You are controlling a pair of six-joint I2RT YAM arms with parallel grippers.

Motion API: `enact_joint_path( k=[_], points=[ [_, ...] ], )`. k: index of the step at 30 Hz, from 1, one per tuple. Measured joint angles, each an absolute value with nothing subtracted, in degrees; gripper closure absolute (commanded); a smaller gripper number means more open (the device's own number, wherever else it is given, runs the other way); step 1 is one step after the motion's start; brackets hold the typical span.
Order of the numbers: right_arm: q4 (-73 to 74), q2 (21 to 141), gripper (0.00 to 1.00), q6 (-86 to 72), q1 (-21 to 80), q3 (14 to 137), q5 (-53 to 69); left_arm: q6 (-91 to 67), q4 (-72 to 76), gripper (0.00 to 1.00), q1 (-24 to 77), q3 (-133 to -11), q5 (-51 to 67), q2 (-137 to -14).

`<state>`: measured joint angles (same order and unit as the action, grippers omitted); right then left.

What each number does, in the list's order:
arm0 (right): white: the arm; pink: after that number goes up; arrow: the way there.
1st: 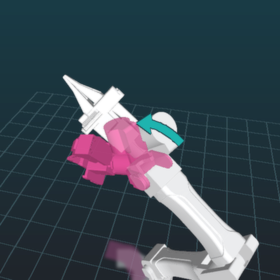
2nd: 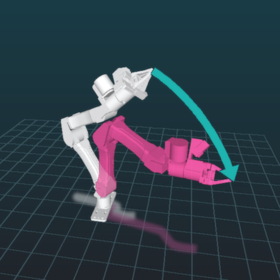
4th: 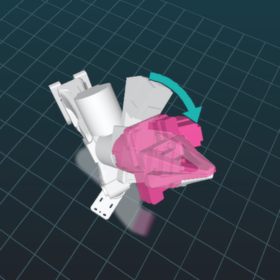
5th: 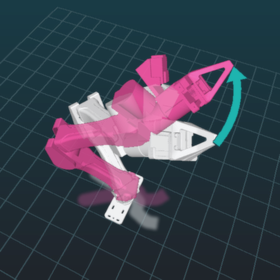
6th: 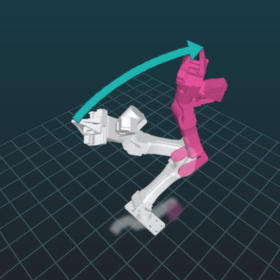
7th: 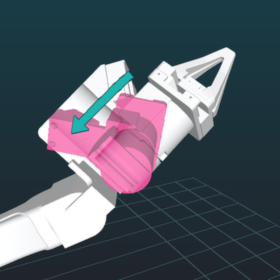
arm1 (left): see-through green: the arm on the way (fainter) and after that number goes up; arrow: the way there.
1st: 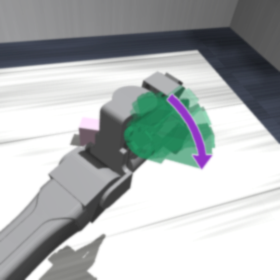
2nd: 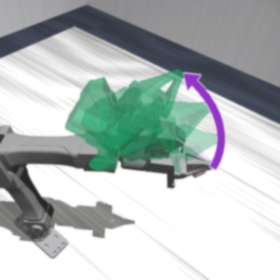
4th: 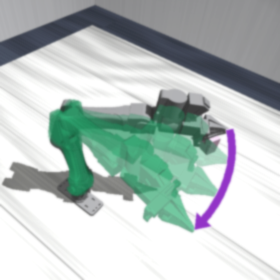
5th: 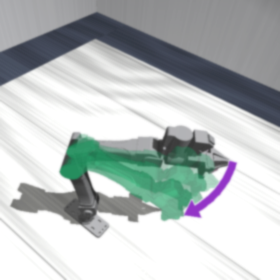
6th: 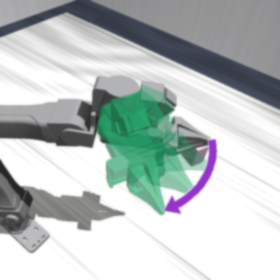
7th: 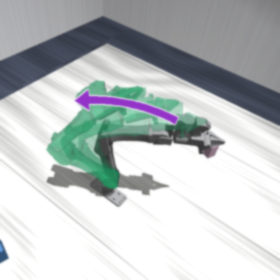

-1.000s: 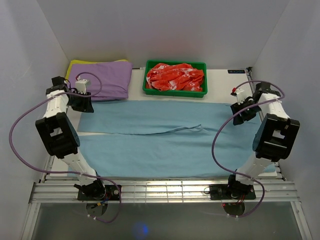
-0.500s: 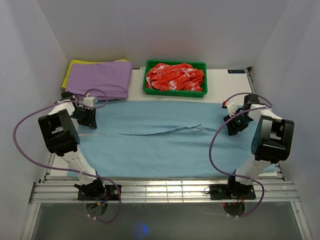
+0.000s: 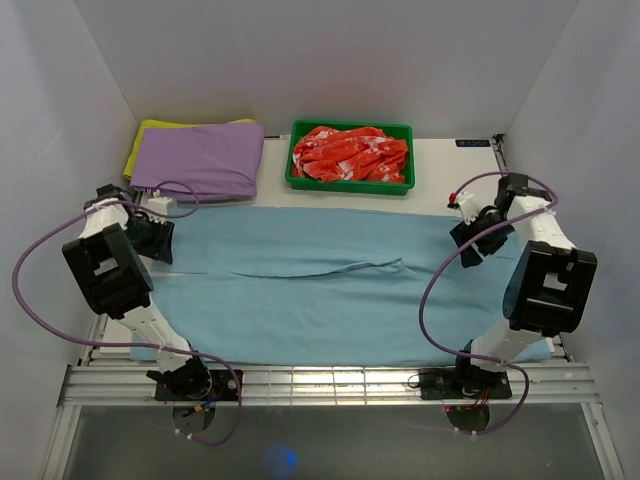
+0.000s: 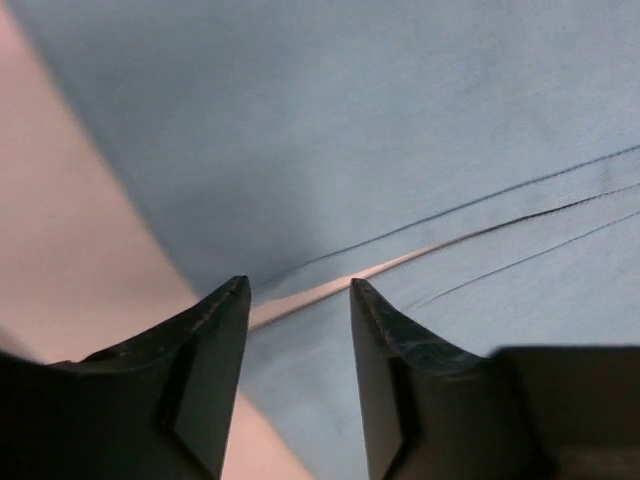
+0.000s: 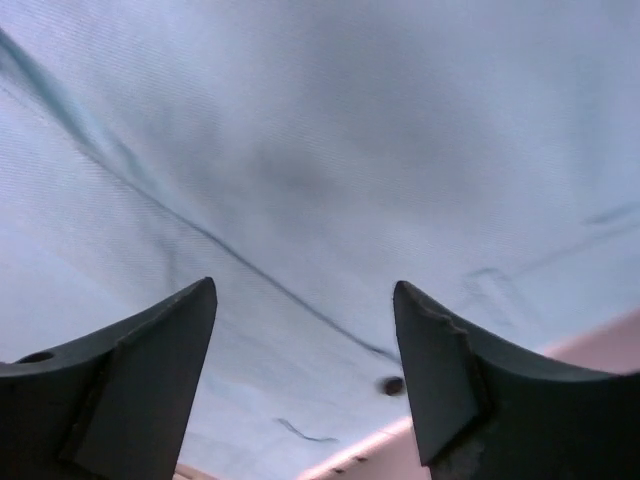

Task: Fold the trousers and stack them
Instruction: Flatten the trousers out

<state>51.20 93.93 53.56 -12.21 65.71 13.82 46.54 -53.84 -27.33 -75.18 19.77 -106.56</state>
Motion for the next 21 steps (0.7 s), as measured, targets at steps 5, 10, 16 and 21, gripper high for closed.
enact_joint_path(
  k=[5,10,16,21],
  points=[
    [54.72,97.1,0.07,58.06,-14.59,83.0,13.89,48.51,-56.9,0.02,-29.39,-85.43,22.92,-106.94],
    [59.94,110.34,0.13,62.46,-18.04,102.21,13.21,47.83,-58.04,0.02,-29.89,-92.36,32.8,-106.8],
    [62.63,124.9,0.13,65.3,-21.37,114.58,13.23,46.22,-56.75,0.02,-29.89,-91.22,46.17,-104.55],
    [62.87,129.64,0.18,65.71,-22.35,114.96,13.21,45.12,-55.83,0.02,-29.89,-90.7,52.36,-103.81]
  ],
)
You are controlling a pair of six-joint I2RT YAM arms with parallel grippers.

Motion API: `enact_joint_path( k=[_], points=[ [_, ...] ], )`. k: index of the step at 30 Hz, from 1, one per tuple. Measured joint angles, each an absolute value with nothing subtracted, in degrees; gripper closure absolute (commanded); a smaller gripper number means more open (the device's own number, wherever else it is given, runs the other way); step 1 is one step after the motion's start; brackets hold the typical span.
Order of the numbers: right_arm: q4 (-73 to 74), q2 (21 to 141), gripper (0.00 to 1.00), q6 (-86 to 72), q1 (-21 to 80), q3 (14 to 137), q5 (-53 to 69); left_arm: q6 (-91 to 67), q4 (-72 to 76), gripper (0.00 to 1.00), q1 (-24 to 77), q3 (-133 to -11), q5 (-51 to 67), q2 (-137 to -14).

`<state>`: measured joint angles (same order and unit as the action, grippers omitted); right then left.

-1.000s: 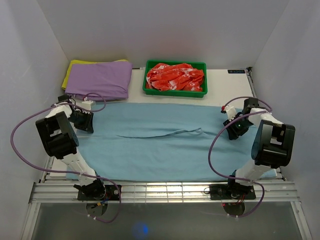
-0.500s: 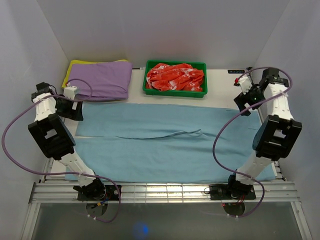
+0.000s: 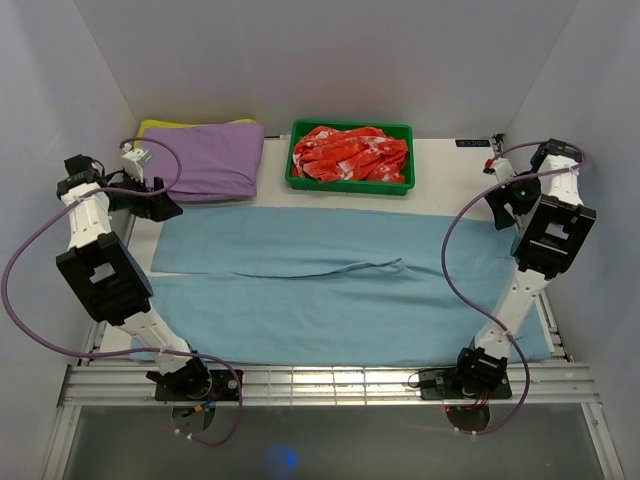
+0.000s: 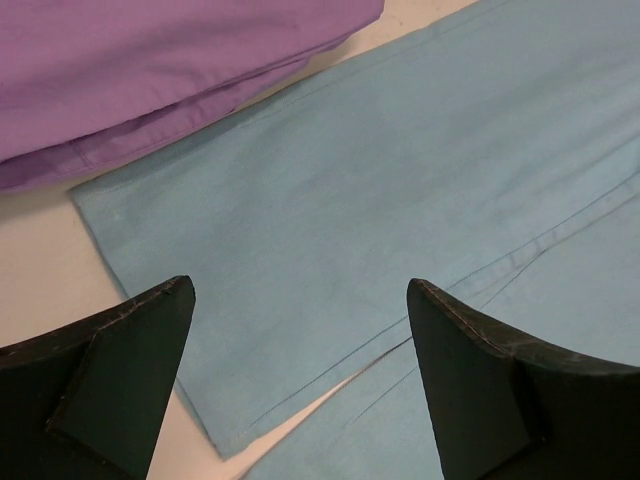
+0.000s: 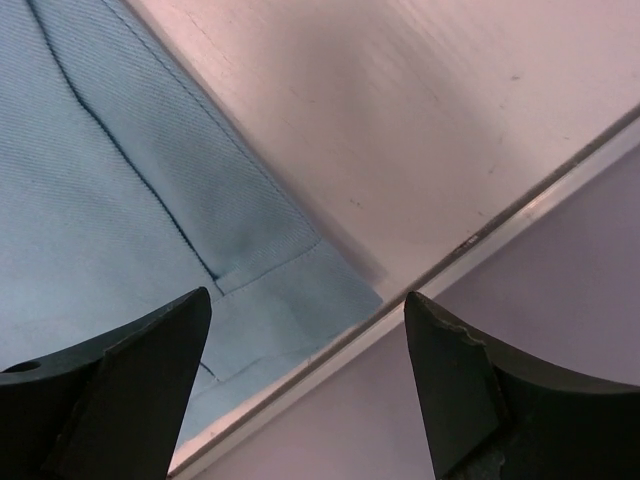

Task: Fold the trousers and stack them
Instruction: Flatten the trousers out

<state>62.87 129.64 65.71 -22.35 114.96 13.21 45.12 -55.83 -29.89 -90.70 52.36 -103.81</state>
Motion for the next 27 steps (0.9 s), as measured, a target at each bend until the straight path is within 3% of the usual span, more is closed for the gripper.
enact_joint_path(
  k=[3,10,14,15,16,21,27],
  points=[
    [62.78,131.63,0.29,65.87,-22.33,114.96,13.19,44.93,-55.68,0.05,-29.91,-90.89,53.67,-103.81],
    [62.02,133.88,0.39,67.07,-22.22,113.54,12.38,44.99,-55.64,0.08,-30.17,-93.17,54.92,-104.07],
    [62.08,133.88,0.61,68.01,-22.22,113.45,12.56,44.95,-55.46,0.12,-30.28,-95.5,55.07,-105.73],
    [62.39,133.88,0.8,68.1,-22.2,113.45,12.62,44.95,-55.37,0.16,-30.28,-95.98,55.09,-106.3],
    [62.89,133.88,0.9,68.38,-22.15,113.45,12.82,44.95,-55.31,0.16,-30.28,-96.42,55.07,-106.89],
    [62.98,132.7,0.92,69.01,-22.11,111.83,13.69,46.41,-55.27,0.15,-30.28,-99.04,54.33,-110.39],
    [60.03,125.34,0.92,70.13,-21.89,103.33,14.2,48.99,-53.41,0.24,-30.3,-102.67,50.96,-116.16]
  ],
)
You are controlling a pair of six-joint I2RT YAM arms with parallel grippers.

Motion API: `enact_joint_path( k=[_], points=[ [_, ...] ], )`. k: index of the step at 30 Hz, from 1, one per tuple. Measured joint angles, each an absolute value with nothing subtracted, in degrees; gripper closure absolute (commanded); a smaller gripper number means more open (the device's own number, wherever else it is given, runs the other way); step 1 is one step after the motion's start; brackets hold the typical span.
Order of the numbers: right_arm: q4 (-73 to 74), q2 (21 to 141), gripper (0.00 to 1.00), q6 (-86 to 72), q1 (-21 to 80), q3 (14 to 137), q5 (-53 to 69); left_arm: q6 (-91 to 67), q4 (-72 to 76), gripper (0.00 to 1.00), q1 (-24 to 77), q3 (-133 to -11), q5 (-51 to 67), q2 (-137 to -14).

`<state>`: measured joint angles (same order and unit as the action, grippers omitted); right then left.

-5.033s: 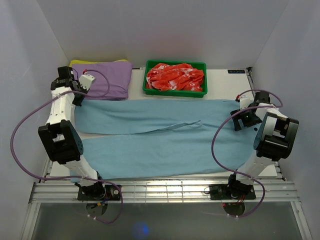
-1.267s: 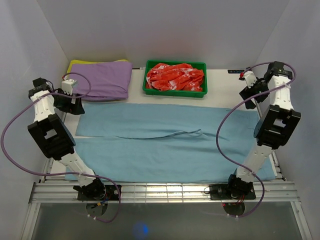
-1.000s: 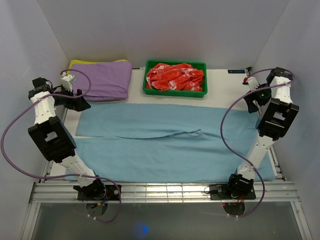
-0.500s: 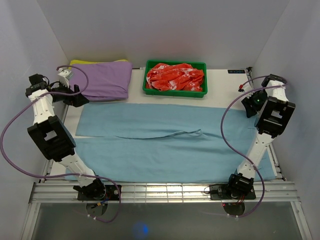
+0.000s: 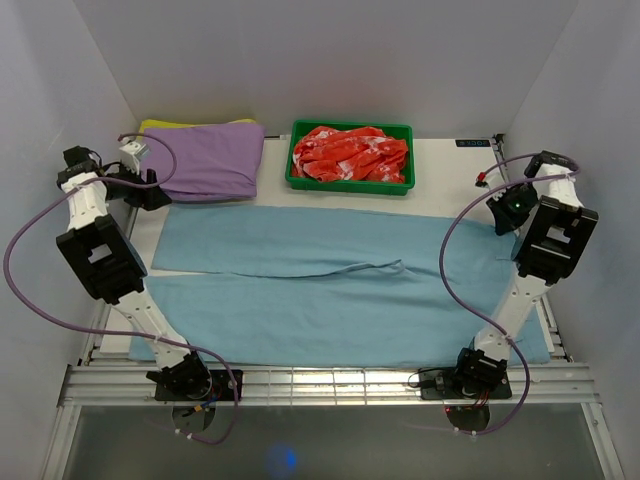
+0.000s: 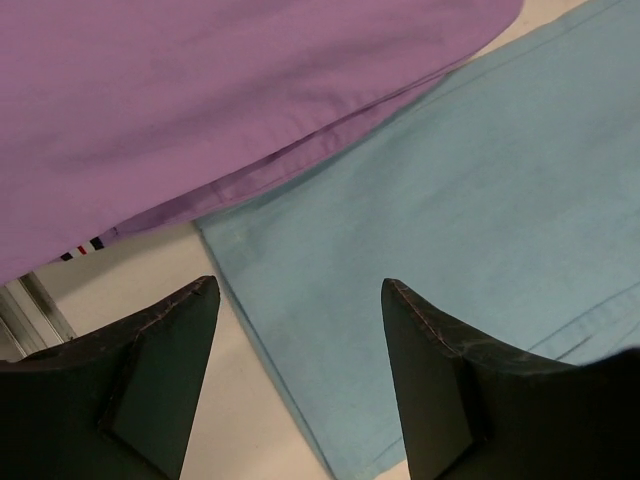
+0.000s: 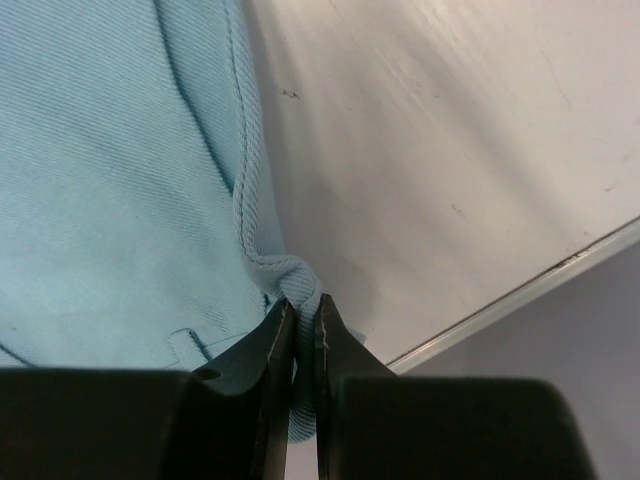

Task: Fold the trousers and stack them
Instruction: Flatten the trousers out

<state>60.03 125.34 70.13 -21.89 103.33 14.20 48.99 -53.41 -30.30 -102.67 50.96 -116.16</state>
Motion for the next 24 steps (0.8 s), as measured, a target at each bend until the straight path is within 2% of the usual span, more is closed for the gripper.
enact_joint_path(
  k=[9,18,24],
  points=[
    [58.39,121.54,0.92,70.59,-20.34,100.57,13.96,38.59,-37.23,0.27,-30.13,-97.32,45.69,-122.17],
    [57.87,121.54,0.92,70.61,-20.05,99.59,13.63,26.11,-21.52,0.26,-29.8,-89.89,45.67,-124.77],
    [57.49,121.54,0.92,70.63,-19.86,98.96,13.54,21.04,-14.74,0.29,-28.84,-89.58,45.25,-127.33]
  ],
)
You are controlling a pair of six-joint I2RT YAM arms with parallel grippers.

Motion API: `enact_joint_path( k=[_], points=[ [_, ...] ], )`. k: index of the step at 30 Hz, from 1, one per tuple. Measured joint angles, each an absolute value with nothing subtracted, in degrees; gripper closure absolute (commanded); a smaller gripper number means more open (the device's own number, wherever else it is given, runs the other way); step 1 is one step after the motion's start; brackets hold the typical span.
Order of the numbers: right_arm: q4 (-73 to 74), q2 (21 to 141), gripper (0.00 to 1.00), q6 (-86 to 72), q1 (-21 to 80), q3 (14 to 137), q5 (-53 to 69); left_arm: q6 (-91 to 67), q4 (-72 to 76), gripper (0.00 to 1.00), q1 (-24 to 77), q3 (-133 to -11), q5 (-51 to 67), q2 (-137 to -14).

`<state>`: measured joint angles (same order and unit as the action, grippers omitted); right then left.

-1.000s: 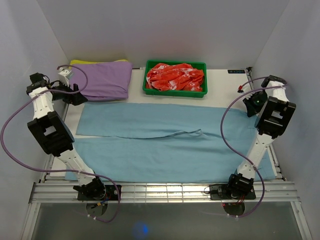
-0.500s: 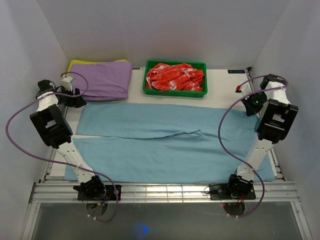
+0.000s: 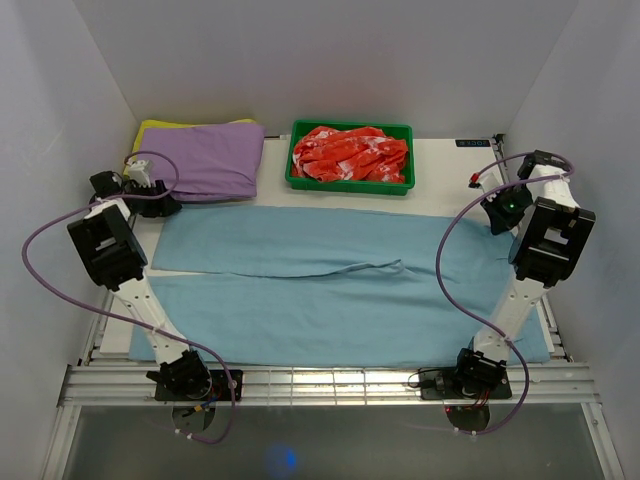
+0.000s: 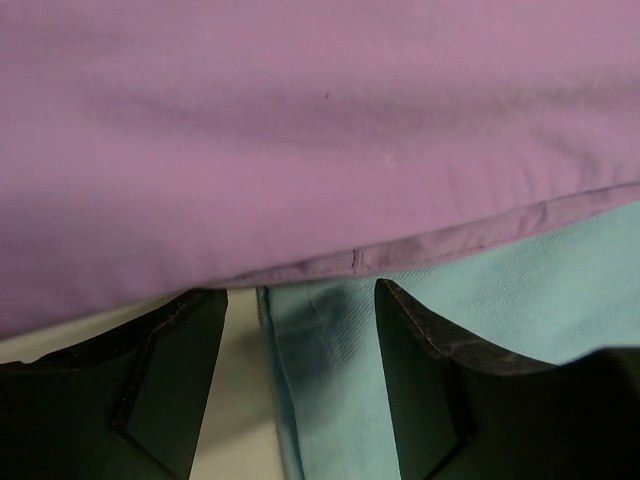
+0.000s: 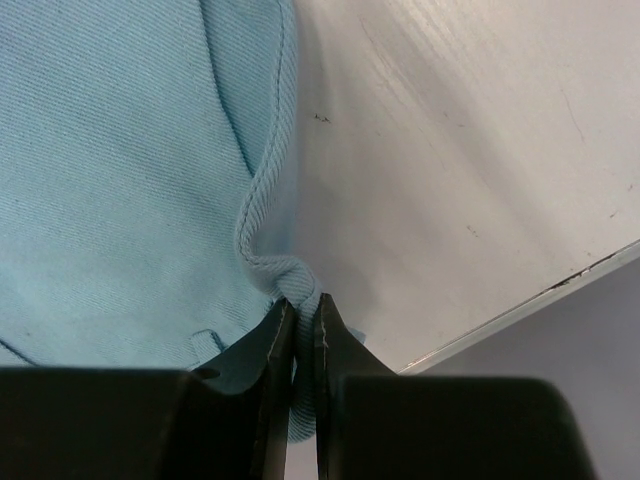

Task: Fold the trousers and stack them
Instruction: Flatten the trousers out, then fold the trousers

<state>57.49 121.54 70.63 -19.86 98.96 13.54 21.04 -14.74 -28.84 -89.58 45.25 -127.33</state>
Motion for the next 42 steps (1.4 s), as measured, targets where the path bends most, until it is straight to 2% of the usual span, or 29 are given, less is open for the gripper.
enact_joint_path(
  k=[5,11,18,22,23,25,26,35,42],
  points=[
    [57.19,121.54,0.92,70.7,-19.79,98.56,13.41,19.97,-11.75,0.33,-27.68,-89.6,45.39,-128.14],
    [57.08,121.54,0.92,70.67,-19.77,98.54,13.21,20.56,-11.46,0.45,-26.98,-89.25,45.04,-128.18],
    [57.06,121.54,0.92,70.67,-19.75,98.54,13.15,24.69,-10.04,0.49,-26.87,-85.95,45.06,-126.63],
    [57.06,121.54,0.92,70.65,-19.75,98.54,13.15,26.35,-10.74,0.67,-26.76,-84.38,45.06,-125.58],
    [57.06,121.54,0.92,70.65,-19.75,98.54,13.15,26.48,-10.92,0.76,-26.76,-84.38,45.15,-125.58],
    [57.06,121.54,0.92,70.63,-19.75,98.54,13.17,26.5,-11.44,0.87,-26.76,-84.44,45.36,-125.58],
    [57.06,121.54,0.92,70.59,-19.75,98.54,13.19,26.35,-11.75,0.98,-26.76,-84.66,45.43,-125.58],
    [57.78,120.29,0.92,70.48,-19.88,99.0,13.72,23.62,-17.32,1.0,-27.57,-86.21,46.28,-123.63],
    [59.61,111.55,0.92,71.16,-21.1,98.04,16.32,25.93,-23.81,1.0,-32.08,-86.21,53.32,-112.31]
  ],
)
